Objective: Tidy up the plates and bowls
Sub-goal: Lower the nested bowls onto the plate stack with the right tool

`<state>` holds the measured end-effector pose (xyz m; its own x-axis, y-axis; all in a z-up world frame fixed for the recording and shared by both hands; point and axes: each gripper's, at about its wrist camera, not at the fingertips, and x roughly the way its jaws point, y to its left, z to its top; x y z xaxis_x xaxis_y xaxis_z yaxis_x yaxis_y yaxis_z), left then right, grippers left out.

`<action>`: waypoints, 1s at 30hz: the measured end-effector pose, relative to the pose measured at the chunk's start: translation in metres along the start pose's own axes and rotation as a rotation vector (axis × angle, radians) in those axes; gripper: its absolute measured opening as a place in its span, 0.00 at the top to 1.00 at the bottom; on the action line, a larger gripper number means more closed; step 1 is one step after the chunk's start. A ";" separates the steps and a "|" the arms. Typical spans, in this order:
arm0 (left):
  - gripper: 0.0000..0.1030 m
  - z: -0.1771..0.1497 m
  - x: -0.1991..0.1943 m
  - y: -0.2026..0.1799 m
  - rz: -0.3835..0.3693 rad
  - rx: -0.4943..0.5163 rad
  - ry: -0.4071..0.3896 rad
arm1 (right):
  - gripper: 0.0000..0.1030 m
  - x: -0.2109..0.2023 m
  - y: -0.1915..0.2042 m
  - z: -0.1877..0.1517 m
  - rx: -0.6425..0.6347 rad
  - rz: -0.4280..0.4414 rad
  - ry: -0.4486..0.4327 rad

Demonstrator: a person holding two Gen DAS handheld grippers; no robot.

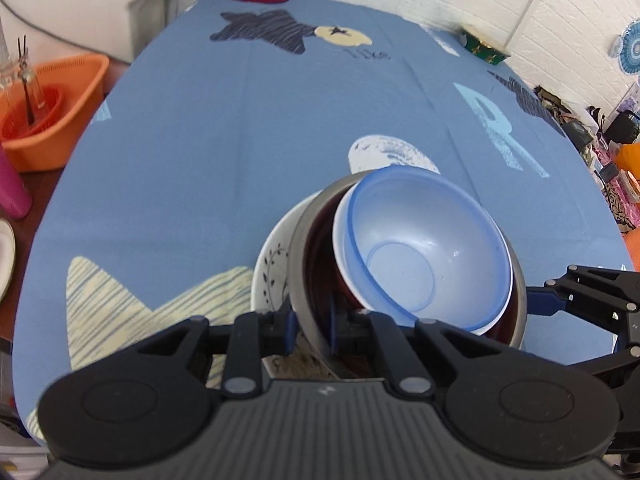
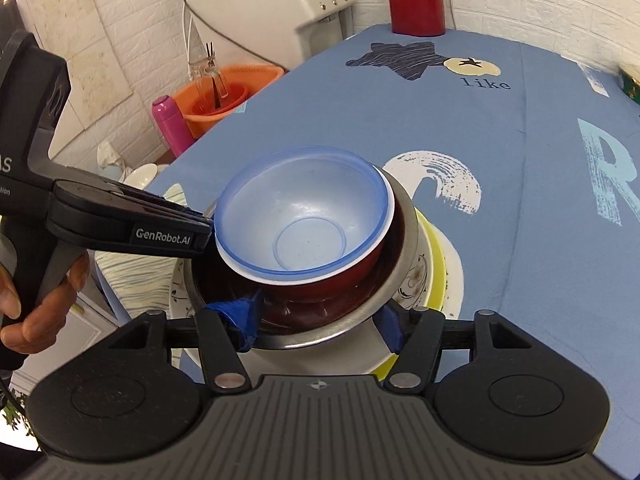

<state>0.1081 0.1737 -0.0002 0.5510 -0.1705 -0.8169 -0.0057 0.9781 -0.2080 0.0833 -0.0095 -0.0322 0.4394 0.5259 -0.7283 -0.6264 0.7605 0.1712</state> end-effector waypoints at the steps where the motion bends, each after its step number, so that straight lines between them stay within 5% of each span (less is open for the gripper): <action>1: 0.97 -0.001 -0.001 -0.001 0.002 0.007 -0.003 | 0.55 0.001 0.000 0.002 0.004 -0.004 0.007; 9: 0.87 -0.002 -0.002 -0.008 0.044 0.046 -0.042 | 0.54 0.003 -0.003 0.002 0.061 -0.013 0.032; 17: 0.50 -0.004 -0.012 -0.008 0.033 0.044 -0.085 | 0.52 -0.010 -0.005 0.002 0.090 -0.048 -0.001; 30: 0.46 0.000 -0.019 -0.008 0.084 0.036 -0.122 | 0.48 -0.020 -0.011 -0.010 0.212 0.094 -0.043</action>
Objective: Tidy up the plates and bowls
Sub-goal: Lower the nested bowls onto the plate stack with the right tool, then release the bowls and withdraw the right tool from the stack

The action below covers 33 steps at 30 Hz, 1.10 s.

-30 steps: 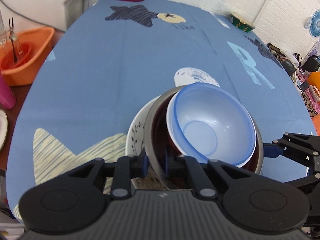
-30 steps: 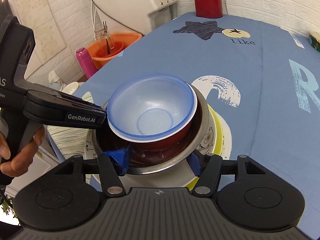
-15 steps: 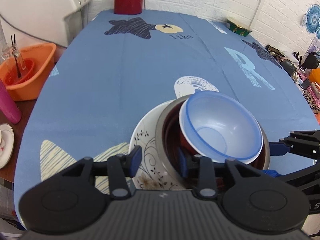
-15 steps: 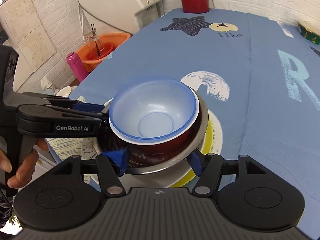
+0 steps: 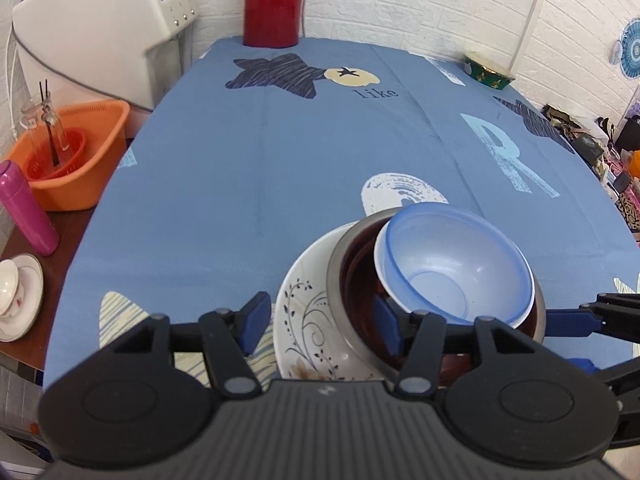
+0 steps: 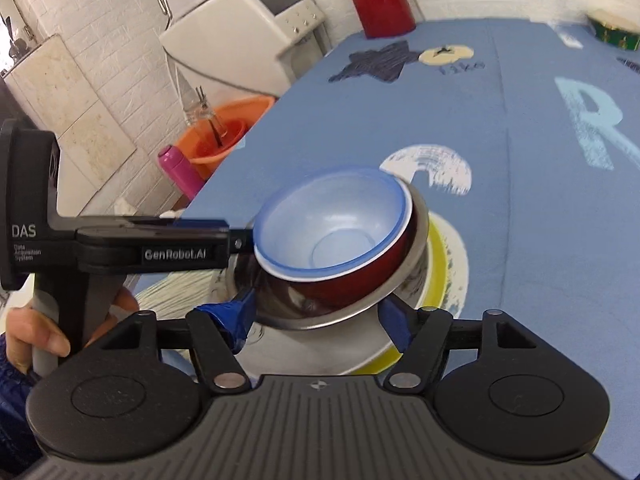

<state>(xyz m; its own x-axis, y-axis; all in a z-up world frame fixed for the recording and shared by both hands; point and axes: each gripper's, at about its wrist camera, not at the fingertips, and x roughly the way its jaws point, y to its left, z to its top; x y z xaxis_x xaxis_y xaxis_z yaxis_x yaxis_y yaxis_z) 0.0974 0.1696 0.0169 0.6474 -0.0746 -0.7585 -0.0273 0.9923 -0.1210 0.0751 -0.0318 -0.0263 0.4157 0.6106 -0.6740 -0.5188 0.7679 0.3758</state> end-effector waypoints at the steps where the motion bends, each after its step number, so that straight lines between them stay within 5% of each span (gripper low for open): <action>1: 0.46 0.001 0.000 0.000 0.004 0.000 0.000 | 0.48 0.000 0.000 -0.001 0.008 0.007 0.003; 8: 0.43 0.001 -0.009 0.007 0.003 -0.022 -0.015 | 0.46 -0.012 0.015 -0.009 -0.079 0.011 0.007; 16: 0.40 0.006 -0.030 -0.001 -0.024 -0.026 -0.069 | 0.44 -0.046 0.010 -0.008 -0.129 -0.109 -0.128; 24: 0.37 0.009 -0.042 -0.040 -0.054 -0.030 -0.147 | 0.43 -0.059 -0.023 -0.020 -0.041 -0.276 -0.269; 33: 0.36 -0.019 -0.049 -0.101 -0.095 0.040 -0.182 | 0.42 -0.073 -0.053 -0.065 0.145 -0.339 -0.398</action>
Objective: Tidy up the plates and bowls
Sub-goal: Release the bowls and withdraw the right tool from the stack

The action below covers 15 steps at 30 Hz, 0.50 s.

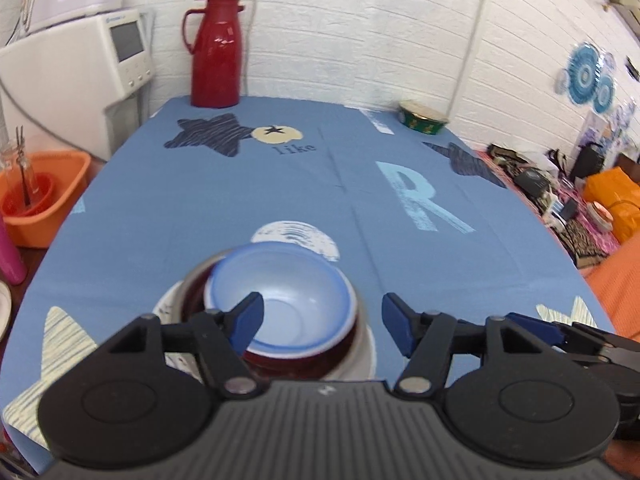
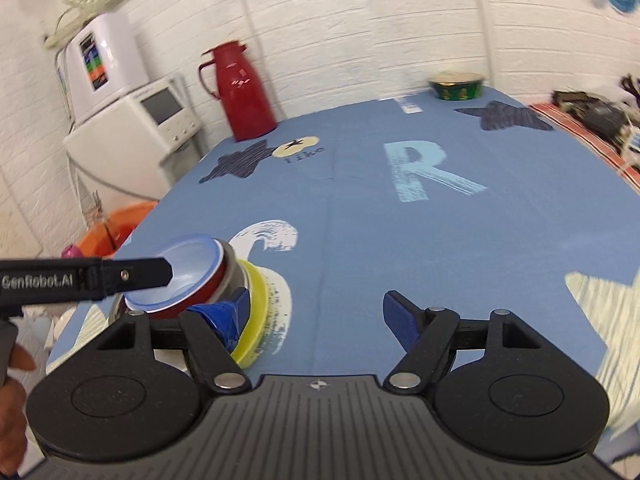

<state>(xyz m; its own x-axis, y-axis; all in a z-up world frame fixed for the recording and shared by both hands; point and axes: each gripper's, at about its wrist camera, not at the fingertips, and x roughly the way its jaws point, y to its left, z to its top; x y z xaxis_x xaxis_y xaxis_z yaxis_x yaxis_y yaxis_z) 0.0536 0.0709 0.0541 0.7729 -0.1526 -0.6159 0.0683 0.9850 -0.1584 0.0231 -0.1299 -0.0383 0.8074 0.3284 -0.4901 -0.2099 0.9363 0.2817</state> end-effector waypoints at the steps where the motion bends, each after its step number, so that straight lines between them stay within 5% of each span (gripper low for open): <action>1: 0.36 -0.006 -0.002 -0.007 -0.001 0.012 -0.010 | 0.42 -0.004 -0.004 -0.005 0.022 -0.005 -0.023; 15: 0.35 -0.100 -0.010 -0.047 0.050 0.119 0.030 | 0.41 -0.025 -0.017 -0.061 0.070 -0.080 -0.043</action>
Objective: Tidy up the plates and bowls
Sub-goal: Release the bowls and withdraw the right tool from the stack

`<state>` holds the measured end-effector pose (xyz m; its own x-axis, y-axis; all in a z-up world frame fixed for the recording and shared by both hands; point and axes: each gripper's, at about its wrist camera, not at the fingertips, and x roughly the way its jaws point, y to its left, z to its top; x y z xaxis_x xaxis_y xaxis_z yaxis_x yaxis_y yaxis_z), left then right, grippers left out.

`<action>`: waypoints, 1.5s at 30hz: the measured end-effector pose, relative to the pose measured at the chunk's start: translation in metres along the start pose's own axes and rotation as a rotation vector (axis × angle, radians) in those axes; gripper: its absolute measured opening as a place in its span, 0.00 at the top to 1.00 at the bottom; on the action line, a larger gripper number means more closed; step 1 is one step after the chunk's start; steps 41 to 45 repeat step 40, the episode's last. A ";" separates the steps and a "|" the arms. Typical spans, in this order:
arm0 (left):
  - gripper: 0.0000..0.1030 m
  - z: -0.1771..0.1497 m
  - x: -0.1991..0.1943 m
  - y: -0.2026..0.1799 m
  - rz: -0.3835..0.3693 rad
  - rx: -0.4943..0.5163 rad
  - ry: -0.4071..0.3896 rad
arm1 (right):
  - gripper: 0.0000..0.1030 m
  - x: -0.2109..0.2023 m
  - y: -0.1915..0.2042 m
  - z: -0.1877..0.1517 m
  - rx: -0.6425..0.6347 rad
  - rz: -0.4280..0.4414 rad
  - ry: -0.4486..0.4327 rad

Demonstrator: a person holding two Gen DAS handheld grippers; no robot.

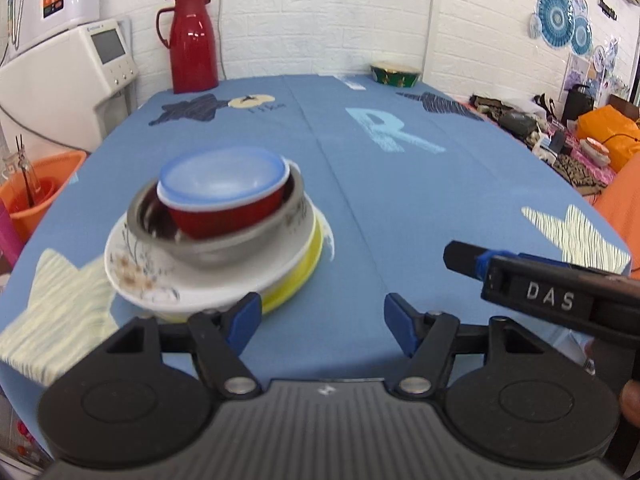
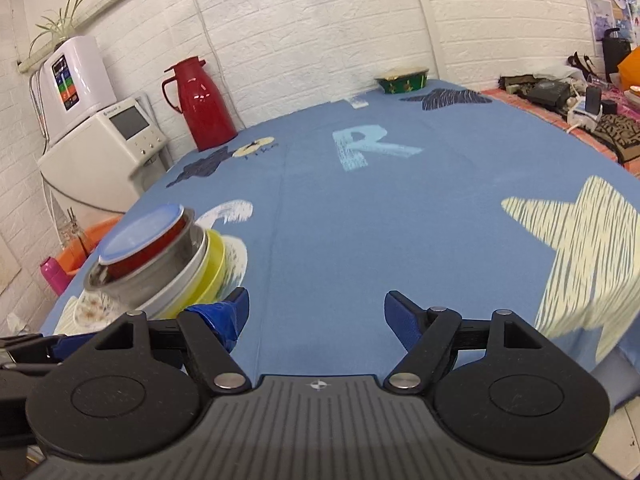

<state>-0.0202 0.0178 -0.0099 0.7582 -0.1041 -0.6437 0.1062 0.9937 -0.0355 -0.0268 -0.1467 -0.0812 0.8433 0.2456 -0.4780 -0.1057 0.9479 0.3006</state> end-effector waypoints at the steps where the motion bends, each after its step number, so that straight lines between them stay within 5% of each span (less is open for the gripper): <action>1: 0.35 -0.006 0.000 0.000 0.005 0.010 0.002 | 0.41 -0.001 -0.001 -0.005 0.004 0.005 0.007; 11: 0.35 -0.048 -0.019 -0.010 0.102 0.081 -0.051 | 0.40 -0.015 0.001 -0.027 0.001 -0.003 0.017; 45: 0.35 -0.074 -0.067 -0.008 0.079 0.047 -0.155 | 0.39 -0.053 0.030 -0.044 -0.081 0.033 -0.039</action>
